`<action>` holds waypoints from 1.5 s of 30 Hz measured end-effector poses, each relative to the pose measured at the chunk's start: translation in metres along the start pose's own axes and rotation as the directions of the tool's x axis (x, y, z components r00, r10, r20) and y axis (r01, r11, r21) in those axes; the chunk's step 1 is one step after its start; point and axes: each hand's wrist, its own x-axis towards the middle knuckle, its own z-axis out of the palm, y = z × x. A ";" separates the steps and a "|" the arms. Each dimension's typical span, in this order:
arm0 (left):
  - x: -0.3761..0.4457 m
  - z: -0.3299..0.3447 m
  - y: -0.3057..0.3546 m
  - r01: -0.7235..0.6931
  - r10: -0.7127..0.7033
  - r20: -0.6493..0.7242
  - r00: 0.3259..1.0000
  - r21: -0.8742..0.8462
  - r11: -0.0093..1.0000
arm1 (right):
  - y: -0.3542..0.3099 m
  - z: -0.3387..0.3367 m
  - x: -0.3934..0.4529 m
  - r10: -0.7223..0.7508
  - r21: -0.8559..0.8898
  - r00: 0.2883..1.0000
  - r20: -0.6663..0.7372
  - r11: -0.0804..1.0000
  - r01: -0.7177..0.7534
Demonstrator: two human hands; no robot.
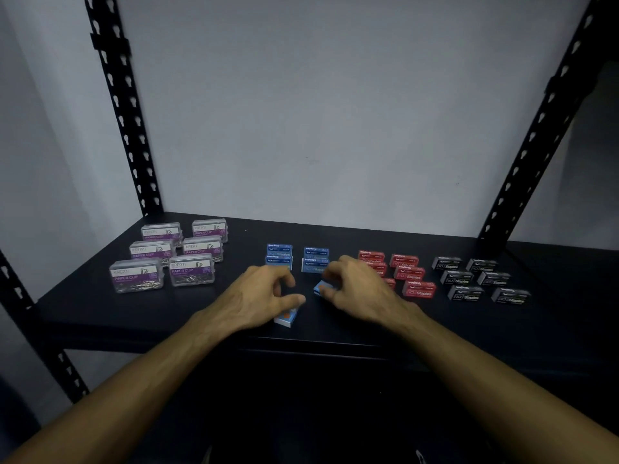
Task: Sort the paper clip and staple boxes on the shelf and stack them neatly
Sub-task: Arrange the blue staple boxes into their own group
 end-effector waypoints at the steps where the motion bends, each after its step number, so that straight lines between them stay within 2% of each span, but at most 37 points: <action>1: -0.002 0.002 0.002 0.010 -0.010 0.010 1.000 0.005 1.000 | 0.000 0.001 -0.003 -0.001 -0.006 1.000 0.024 1.000 0.001; 8: -0.003 0.001 0.014 0.009 -0.019 0.110 0.994 0.093 0.996 | 0.001 0.001 -0.010 -0.009 0.001 0.996 0.084 1.000 0.009; 12: 0.000 -0.005 0.013 0.009 -0.021 0.105 0.994 0.109 0.994 | 0.002 0.000 -0.012 -0.013 0.019 0.995 0.097 1.000 0.011; 20: 0.006 -0.018 -0.003 -0.101 0.079 0.140 0.987 0.158 0.982 | 0.005 -0.005 -0.014 -0.034 0.056 0.990 0.135 0.998 0.027; 27: 0.010 -0.018 -0.011 -0.129 0.111 0.148 0.983 0.118 0.985 | 0.006 -0.010 -0.014 -0.065 0.109 0.981 0.182 0.993 0.046; 32: 0.011 -0.017 -0.015 -0.135 0.123 0.128 0.984 0.092 0.987 | 0.006 -0.011 -0.013 -0.069 0.111 0.985 0.155 0.992 0.052; 39: 0.011 -0.015 -0.018 -0.123 0.118 0.108 0.987 0.047 0.991 | 0.006 -0.006 -0.010 -0.024 0.138 0.993 0.112 0.990 0.009; 45: 0.010 -0.016 -0.017 -0.109 0.106 0.116 0.988 0.016 0.994 | 0.009 -0.006 -0.008 -0.006 0.175 0.989 0.148 0.984 -0.020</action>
